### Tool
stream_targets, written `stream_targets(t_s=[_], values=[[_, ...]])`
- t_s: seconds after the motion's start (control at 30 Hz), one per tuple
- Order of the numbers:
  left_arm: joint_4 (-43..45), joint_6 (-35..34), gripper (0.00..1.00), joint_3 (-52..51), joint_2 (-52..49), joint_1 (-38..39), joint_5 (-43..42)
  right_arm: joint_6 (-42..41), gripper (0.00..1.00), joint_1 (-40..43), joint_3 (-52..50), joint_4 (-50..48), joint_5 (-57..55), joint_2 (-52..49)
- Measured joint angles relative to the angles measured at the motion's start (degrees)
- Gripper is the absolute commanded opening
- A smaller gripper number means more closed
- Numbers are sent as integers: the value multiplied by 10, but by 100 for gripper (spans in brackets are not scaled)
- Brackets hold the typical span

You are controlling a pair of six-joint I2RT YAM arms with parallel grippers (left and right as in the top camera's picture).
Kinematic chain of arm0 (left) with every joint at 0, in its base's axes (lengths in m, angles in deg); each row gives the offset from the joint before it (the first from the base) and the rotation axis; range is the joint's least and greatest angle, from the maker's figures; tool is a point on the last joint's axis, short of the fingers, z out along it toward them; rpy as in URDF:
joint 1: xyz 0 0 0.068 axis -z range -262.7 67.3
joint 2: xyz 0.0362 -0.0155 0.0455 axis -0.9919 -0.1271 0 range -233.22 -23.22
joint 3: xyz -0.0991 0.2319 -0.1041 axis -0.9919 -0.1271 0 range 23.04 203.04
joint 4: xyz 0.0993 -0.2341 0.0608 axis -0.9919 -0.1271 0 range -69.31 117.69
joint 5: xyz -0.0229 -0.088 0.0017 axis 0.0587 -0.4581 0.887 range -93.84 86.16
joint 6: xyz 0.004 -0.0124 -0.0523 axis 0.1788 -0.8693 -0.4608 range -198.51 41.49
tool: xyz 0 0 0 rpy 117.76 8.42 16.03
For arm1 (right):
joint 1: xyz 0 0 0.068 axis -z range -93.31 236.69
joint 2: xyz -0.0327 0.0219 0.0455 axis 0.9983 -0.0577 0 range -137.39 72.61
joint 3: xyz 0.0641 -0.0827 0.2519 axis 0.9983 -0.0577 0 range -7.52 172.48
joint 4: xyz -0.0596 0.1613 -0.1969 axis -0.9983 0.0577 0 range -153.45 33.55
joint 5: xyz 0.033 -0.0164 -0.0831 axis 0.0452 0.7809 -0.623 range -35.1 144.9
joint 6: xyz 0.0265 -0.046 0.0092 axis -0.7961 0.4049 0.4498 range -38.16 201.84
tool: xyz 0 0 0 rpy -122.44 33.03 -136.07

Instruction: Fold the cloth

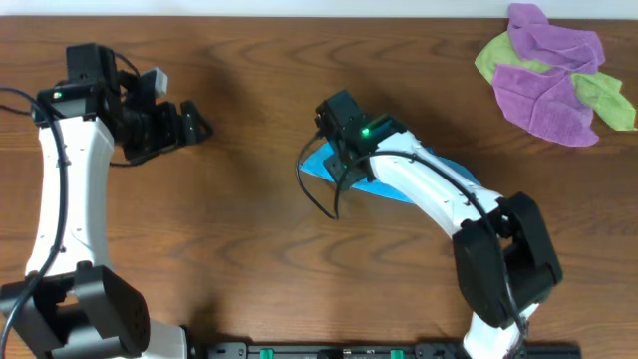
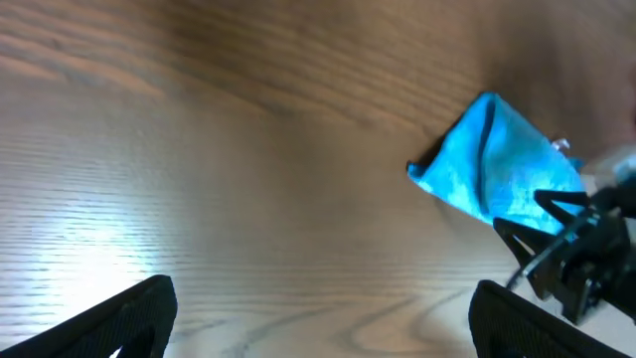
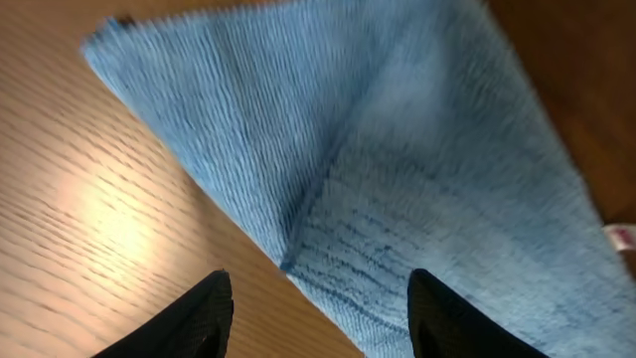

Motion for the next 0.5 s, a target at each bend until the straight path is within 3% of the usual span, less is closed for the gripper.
stream_targets(t_s=[0.5], values=[[7,7,95,-8,0,1,-11,12,46,-29,-13,-20,-3,-64]])
